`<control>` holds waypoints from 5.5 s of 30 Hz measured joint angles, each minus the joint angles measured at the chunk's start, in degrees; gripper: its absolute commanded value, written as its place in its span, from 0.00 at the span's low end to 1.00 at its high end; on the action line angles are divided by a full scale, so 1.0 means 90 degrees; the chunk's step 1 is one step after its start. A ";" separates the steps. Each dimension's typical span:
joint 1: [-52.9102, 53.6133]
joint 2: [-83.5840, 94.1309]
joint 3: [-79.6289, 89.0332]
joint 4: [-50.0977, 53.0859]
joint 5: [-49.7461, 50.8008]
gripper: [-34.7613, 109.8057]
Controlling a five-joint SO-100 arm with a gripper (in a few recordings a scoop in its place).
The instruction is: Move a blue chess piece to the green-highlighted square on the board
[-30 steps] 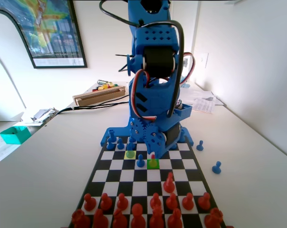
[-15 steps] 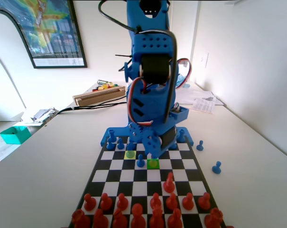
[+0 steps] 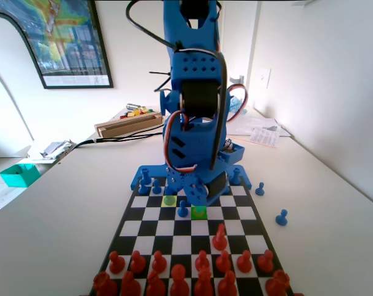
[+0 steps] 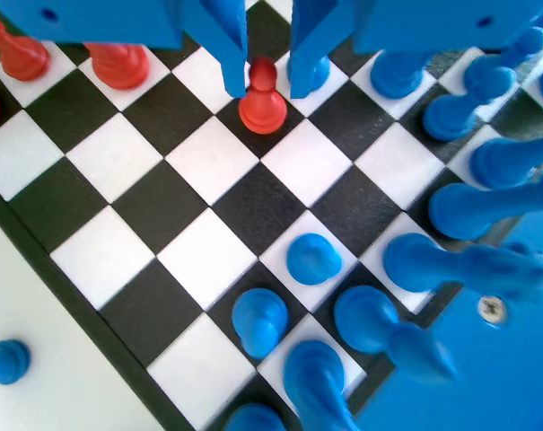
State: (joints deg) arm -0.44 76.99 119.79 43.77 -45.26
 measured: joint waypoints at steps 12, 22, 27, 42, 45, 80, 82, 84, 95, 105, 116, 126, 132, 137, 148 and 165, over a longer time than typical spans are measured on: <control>-0.0029 0.0000 -0.0098 0.0049 0.0117 0.32; -0.0137 0.0000 -0.0078 -0.0039 0.0098 0.32; -0.0146 0.0000 0.0029 -0.0088 0.0059 0.32; -0.0078 0.0000 0.0176 -0.0166 0.0059 0.29; -0.0107 0.0000 0.0166 -0.0186 0.0059 0.26; 0.2539 0.1602 -0.1553 0.2510 -0.1240 0.25; 0.3115 0.1582 -0.1641 0.2549 -0.1455 0.25; 0.3613 0.1426 -0.1689 0.2559 -0.1709 0.25; 0.5068 -0.0801 -0.2520 0.1777 -0.2373 0.25; 0.4912 -0.2119 -0.2822 0.0771 -0.2314 0.25; 0.4902 -0.2500 -0.2832 0.0273 -0.2432 0.26; 0.4902 -0.2520 -0.2803 0.0244 -0.2559 0.38; 0.4824 -0.2520 -0.2734 0.0293 -0.2715 0.38; 0.4883 -0.2354 -0.2734 0.0625 -0.2734 0.38; 0.4600 -0.0527 -0.2734 0.2168 -0.3135 0.38; 0.2080 0.1465 -0.1709 0.2842 -0.3252 0.36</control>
State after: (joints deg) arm 18.28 90.18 104.41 69.35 -74.53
